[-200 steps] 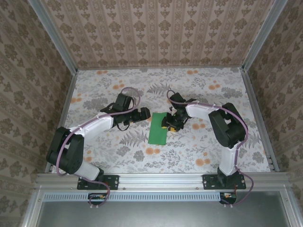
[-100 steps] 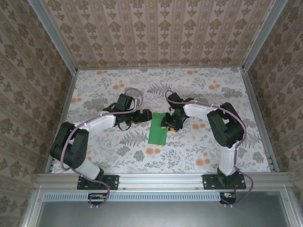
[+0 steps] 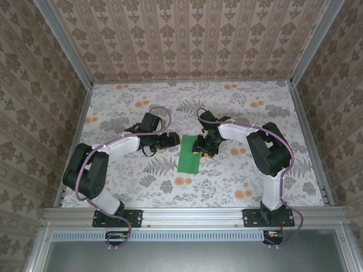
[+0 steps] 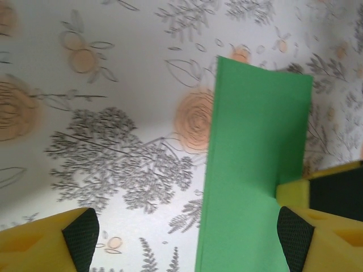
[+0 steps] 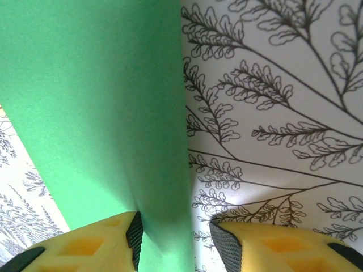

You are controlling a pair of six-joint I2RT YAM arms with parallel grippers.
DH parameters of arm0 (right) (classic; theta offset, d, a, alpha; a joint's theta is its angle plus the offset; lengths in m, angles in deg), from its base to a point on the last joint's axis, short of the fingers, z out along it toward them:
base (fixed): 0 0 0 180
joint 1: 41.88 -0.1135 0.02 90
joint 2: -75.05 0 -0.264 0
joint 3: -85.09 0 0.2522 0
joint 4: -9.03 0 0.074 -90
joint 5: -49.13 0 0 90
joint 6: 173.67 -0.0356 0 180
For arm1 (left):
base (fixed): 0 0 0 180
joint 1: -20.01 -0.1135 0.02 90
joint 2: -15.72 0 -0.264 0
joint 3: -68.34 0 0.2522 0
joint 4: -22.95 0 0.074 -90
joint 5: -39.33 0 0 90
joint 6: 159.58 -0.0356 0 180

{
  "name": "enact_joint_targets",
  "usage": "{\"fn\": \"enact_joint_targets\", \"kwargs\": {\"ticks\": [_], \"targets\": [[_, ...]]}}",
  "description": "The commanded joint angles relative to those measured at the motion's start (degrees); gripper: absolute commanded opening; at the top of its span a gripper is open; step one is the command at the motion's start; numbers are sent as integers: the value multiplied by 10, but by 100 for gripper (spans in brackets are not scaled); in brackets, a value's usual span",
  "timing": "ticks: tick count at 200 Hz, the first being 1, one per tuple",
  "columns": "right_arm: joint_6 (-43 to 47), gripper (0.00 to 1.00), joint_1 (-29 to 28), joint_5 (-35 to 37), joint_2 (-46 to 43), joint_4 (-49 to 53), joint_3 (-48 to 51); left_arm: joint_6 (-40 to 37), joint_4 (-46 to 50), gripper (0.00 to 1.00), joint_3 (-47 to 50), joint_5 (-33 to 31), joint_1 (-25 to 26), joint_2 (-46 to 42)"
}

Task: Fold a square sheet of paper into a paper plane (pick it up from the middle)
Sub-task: Fold a square sheet of paper at the center of the table.

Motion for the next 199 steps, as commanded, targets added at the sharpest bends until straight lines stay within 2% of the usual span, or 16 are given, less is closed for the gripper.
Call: {"fn": "enact_joint_targets", "kwargs": {"ticks": [1, 57, 91, 147, 199], "targets": [[-6, 49, -3, 159, 145, 26, 63, 28, 21, 86, -2, -39, -11, -26], [2, 52, -8, 160, 161, 34, 52, 27, -1, 85, 11, -20, -19, -29], [4, 52, -9, 162, 169, 38, 49, 19, -26, 79, 7, 21, -10, -16], [0, 52, -11, 162, 179, 38, 47, 19, -53, 54, -27, 64, 34, 19], [2, 52, -12, 159, 186, 36, 45, 26, -49, 25, -55, 92, 55, 83]]}}
